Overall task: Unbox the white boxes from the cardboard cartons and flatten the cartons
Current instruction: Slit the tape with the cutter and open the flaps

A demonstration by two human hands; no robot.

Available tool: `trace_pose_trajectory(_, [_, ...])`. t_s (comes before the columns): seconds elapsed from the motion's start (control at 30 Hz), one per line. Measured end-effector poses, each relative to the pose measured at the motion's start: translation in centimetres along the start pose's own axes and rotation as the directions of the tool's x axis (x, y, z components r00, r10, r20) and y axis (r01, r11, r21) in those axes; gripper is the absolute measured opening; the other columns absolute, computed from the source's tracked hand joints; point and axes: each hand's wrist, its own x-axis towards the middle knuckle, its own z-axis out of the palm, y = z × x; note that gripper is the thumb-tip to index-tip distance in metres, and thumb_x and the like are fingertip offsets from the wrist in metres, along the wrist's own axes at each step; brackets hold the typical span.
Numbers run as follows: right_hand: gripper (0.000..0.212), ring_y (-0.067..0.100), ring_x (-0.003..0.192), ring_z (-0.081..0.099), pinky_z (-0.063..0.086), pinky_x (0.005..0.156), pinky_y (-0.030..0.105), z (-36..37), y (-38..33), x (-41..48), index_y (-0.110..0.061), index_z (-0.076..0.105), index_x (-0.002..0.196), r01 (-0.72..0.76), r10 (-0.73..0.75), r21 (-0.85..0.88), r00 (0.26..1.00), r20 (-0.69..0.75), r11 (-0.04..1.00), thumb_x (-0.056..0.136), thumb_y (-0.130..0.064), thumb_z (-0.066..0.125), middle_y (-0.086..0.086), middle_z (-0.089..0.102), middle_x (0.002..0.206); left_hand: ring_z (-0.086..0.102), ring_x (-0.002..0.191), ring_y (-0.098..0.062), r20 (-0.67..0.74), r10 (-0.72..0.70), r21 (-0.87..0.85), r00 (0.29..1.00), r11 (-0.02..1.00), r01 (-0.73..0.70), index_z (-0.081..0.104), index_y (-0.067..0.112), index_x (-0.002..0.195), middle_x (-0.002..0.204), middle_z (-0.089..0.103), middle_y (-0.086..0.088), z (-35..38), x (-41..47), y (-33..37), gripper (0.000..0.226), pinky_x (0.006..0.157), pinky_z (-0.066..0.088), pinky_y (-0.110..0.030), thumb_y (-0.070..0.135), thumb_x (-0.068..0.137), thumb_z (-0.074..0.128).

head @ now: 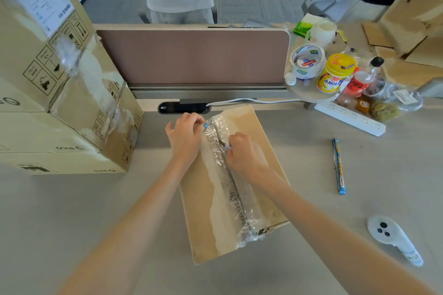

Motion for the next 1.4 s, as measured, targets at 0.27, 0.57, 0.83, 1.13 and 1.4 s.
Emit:
trace_pose_trajectory(0.27, [0.014, 0.023, 0.076, 0.046, 0.034, 0.066, 0.031, -0.2, 0.2, -4.4, -0.002, 0.055, 0.095, 0.015, -0.015, 0.004, 1.0, 0.024, 1.0, 0.095, -0.014, 0.047, 0.003, 0.039, 0.089, 0.03, 0.145, -0.022, 0.211, 0.24, 0.263, 0.947, 0.92, -0.292, 0.047, 0.022, 0.146, 0.155, 0.04, -0.002, -1.2, -7.1, -1.8, 0.046, 0.121, 0.019, -0.043, 0.031, 0.103, 0.036])
trace_pose_trajectory(0.57, [0.009, 0.028, 0.079, 0.051, 0.036, 0.066, 0.032, 0.0, 1.1, -9.6, -0.008, 0.045, 0.083, 0.018, -0.018, 0.012, 0.998, 0.059, 1.0, 0.092, -0.007, 0.046, 0.005, 0.041, 0.088, 0.022, 0.149, -0.016, 0.285, 0.199, 0.312, 0.938, 0.906, -0.287, 0.042, 0.024, 0.148, 0.158, 0.034, 0.002, -3.2, -16.2, -0.1, 0.059, 0.123, 0.01, -0.039, 0.042, 0.099, 0.017])
trace_pose_trajectory(0.83, [0.028, 0.026, 0.073, 0.048, 0.035, 0.062, 0.031, 0.0, 2.1, -13.6, -0.013, 0.035, 0.064, -0.017, 0.015, 0.019, 0.994, 0.105, 1.0, 0.086, -0.002, 0.048, 0.002, 0.04, 0.071, -0.007, 0.152, -0.01, 0.403, 0.168, 0.326, 0.9, 0.892, -0.313, 0.016, 0.03, 0.158, 0.165, 0.003, 0.009, -4.2, -22.8, 1.2, 0.086, 0.124, -0.004, -0.039, 0.078, 0.086, 0.017])
trace_pose_trajectory(1.13, [0.04, 0.026, 0.075, 0.044, 0.033, 0.064, 0.03, -0.5, 3.1, -17.0, -0.015, 0.029, 0.061, 0.021, -0.023, 0.015, 0.987, 0.159, 1.0, 0.09, -0.014, 0.056, 0.0, 0.032, 0.065, 0.016, 0.151, -0.03, 0.379, 0.142, 0.514, 0.915, 0.79, -0.335, 0.022, 0.02, 0.156, 0.163, 0.021, -0.008, -3.5, -24.6, 1.3, 0.086, 0.121, 0.017, -0.048, 0.073, 0.093, 0.0])
trace_pose_trajectory(1.4, [0.015, 0.025, 0.073, 0.046, 0.032, 0.051, 0.027, -0.1, 3.3, -18.4, -0.009, 0.045, 0.074, 0.05, -0.045, -0.027, 0.988, 0.146, 0.998, 0.085, -0.005, 0.054, 0.0, 0.037, 0.067, 0.028, 0.147, -0.033, 0.382, 0.149, 0.539, 0.912, 0.765, -0.351, 0.033, 0.016, 0.154, 0.16, 0.031, -0.011, -3.6, -24.4, 1.6, 0.086, 0.116, 0.031, -0.052, 0.068, 0.095, -0.002])
